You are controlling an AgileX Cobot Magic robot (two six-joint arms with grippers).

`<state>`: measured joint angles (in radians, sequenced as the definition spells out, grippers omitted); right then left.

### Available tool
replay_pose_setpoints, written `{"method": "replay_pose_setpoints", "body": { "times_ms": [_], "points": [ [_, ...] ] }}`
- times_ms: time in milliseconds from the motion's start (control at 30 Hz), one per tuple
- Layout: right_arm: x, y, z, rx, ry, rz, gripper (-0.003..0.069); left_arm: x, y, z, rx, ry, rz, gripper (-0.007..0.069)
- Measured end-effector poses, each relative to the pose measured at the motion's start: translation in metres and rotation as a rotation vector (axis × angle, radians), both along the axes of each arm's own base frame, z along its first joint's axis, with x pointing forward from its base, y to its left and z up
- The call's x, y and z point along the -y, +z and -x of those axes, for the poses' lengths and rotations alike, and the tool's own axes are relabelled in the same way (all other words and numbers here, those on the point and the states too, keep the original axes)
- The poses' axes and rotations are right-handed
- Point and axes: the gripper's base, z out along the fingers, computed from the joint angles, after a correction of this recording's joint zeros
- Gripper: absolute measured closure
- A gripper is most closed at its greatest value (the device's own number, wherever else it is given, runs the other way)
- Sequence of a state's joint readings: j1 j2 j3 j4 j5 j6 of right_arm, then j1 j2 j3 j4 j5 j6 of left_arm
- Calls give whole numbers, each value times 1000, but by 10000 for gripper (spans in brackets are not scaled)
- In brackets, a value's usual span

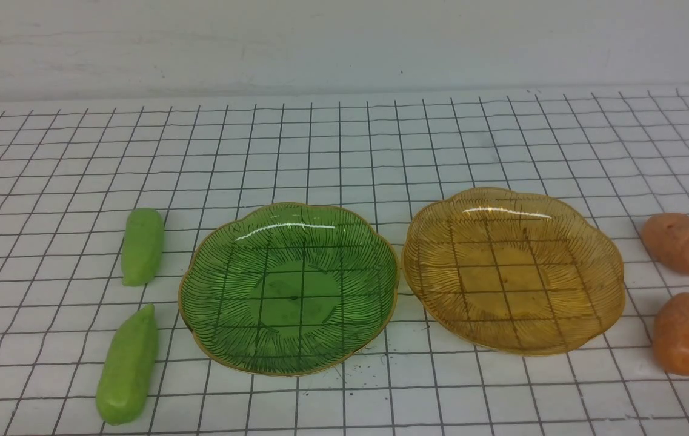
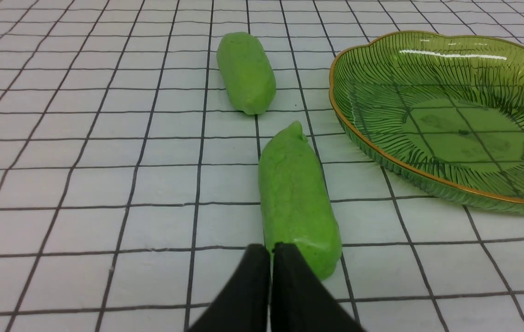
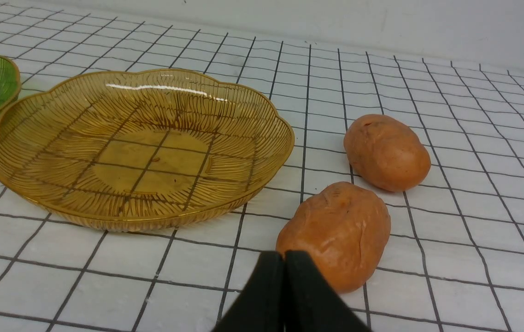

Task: Put different types of vegetables on the plate.
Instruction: 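Put the potato onto the plate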

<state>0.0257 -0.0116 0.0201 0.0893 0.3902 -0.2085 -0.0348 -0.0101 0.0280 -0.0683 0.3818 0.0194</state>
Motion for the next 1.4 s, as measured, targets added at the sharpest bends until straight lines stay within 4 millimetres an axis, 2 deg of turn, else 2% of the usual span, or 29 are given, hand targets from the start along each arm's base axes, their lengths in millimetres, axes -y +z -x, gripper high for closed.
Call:
{"method": "replay_pose_setpoints", "body": {
  "times_ms": [667,800,867,900,933,1000,1133,1233,1300,1367,1400],
  "points": [
    [0,0,0,0,2,5,674,0,0,0,0,-1,-2,631],
    [-2,0,0,-1,7,-86,674,0,0,0,0,-1,12,631],
    [-6,1,0,-2,9,-246,674,2,0,0,-4,1,86,631],
    [-8,1,0,-7,11,-400,674,5,1,0,-9,5,183,631],
    [-9,2,0,-7,10,-431,674,5,1,0,-12,7,204,631],
    [-14,6,0,-16,15,-760,674,12,2,1,-33,14,476,631],
    [-17,11,0,-15,21,-1035,674,20,8,1,-64,12,839,631],
    [-18,13,0,-8,28,-1104,674,25,14,2,-74,-4,1054,631],
    [-18,15,1,-2,47,-1061,674,25,17,1,-62,-3,1140,631],
    [-20,29,3,34,93,-980,674,26,18,1,-55,-8,1168,631],
    [-20,43,6,76,120,-938,674,26,19,2,-56,-18,1162,631]
  ]
}}
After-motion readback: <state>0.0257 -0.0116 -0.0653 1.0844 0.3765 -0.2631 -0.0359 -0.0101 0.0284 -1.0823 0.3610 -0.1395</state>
